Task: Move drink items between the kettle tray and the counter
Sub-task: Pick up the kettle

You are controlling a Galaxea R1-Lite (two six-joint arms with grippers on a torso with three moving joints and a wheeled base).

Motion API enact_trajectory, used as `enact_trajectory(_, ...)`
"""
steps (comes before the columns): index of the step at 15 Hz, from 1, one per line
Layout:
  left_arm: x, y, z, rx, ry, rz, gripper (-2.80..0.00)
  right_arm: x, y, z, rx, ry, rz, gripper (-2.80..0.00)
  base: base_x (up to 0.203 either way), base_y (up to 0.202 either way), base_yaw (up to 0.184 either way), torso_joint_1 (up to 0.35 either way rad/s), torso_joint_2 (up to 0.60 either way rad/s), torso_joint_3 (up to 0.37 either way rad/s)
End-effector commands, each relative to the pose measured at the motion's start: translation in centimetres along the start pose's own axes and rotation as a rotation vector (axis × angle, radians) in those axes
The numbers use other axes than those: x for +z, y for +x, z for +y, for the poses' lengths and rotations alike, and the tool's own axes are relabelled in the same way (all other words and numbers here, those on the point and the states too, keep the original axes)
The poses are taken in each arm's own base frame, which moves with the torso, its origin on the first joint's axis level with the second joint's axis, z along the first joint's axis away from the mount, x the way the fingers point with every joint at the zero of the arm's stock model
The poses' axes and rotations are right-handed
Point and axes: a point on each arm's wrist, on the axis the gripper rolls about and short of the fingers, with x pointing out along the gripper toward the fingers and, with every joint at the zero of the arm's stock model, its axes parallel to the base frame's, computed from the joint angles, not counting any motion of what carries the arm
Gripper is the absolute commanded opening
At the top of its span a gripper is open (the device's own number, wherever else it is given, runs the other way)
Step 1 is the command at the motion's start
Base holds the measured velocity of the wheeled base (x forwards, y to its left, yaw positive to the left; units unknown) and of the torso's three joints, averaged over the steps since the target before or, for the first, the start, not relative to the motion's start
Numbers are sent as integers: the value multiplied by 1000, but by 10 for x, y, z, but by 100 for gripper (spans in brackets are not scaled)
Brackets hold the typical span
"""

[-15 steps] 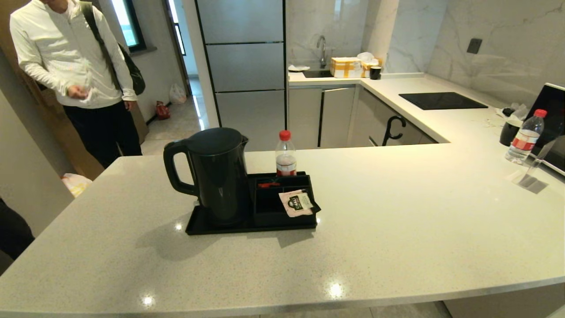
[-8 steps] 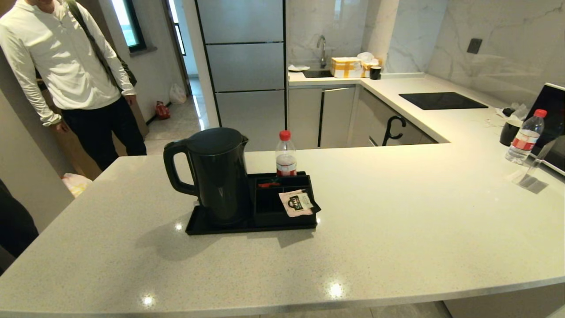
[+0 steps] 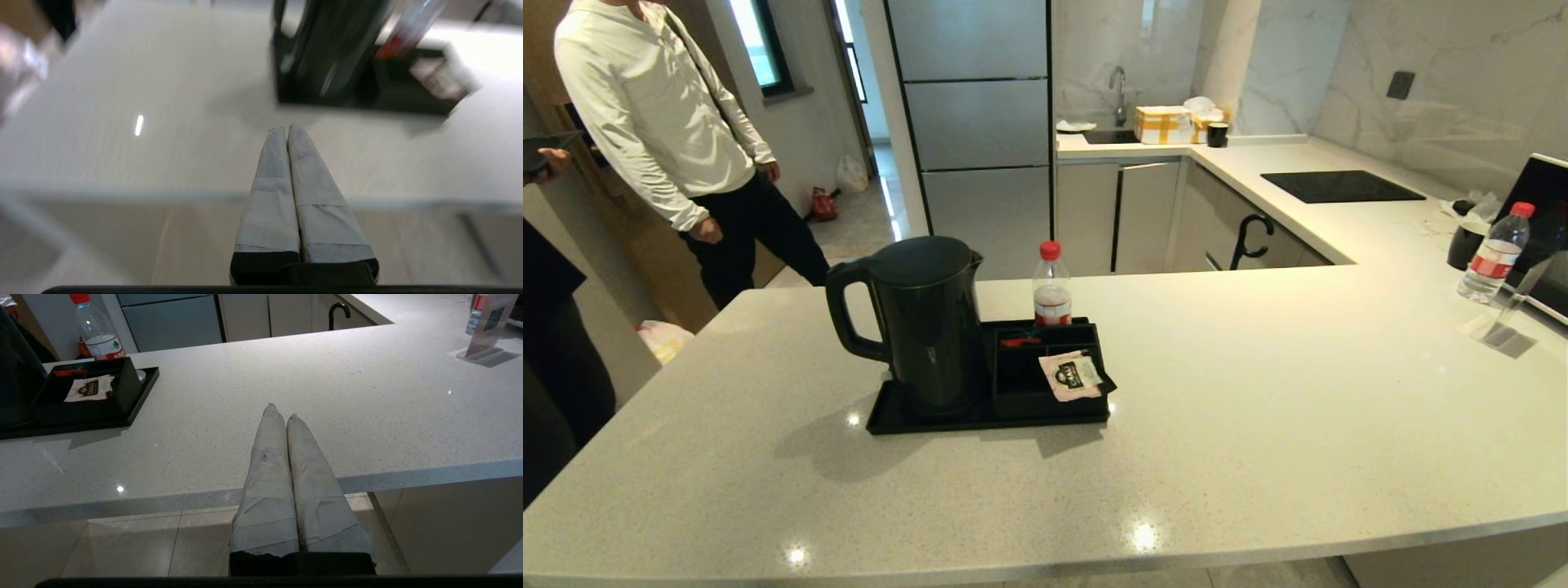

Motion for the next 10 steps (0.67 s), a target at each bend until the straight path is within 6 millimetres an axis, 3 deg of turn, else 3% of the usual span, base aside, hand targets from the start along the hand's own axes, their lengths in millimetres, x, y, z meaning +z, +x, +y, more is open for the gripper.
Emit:
enact_trajectory(1,19,39,-2,40,-1,211,-280,-9,2,0,-2,0,33,-280,0,0,0,0,0,0)
enact_trajectory(4,31,90,-4,66,4,316,-280,-9,2,0,-2,0,32,-280,0,0,0,0,0,0)
enact_trajectory(6,34,119,-6,36,21,253,-280,-9,2,0,-2,0,33,-280,0,0,0,0,0,0)
enact_trajectory(10,27,123,-15,-70,37,239,-280,-9,2,0,-2,0,31,-280,0,0,0,0,0,0)
